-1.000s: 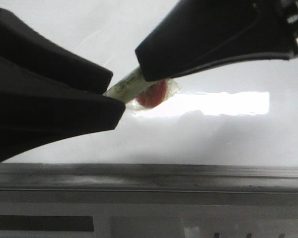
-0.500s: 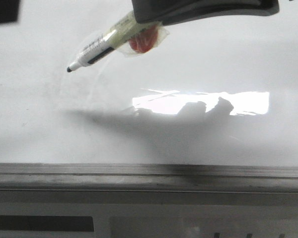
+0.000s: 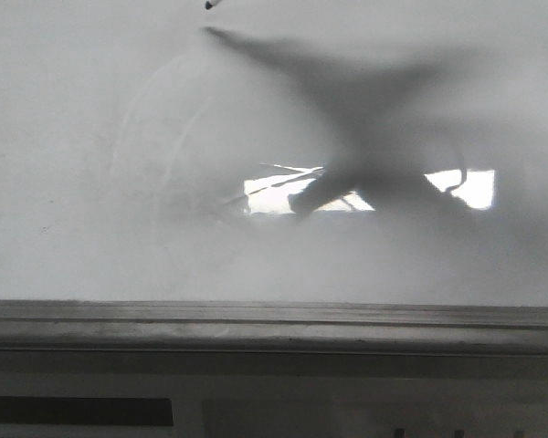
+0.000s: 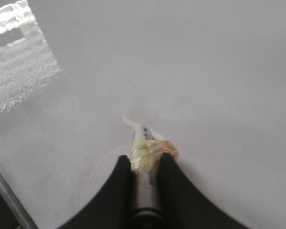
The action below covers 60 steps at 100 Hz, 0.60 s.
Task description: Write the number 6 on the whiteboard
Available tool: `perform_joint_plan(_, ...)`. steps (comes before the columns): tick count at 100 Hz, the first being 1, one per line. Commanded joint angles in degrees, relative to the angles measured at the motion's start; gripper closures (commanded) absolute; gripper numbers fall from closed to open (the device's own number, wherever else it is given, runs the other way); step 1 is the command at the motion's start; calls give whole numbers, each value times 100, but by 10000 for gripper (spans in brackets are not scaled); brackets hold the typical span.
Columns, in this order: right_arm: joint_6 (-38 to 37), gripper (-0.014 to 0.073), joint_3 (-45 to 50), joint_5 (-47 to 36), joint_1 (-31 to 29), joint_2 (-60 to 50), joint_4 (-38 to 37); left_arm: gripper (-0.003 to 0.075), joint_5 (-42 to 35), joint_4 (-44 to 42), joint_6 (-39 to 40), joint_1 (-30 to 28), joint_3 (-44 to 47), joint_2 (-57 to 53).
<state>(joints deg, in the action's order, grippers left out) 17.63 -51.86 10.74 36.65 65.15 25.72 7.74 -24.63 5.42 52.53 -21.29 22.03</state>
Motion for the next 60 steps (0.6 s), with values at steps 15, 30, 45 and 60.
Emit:
perform_joint_plan(15,42,665,-14,1015,239,513,269,440,-378,42,69,12,-188,28)
perform_joint_plan(30,42,665,340,1177,419,547,213,440,-391,42,69,-266,-188,28)
perform_joint_plan(45,42,665,306,976,55,7,76,440,-482,42,80,-743,-188,28)
perform_joint_plan(60,52,665,93,568,133,115,236,440,-695,176,94,-1063,-188,28)
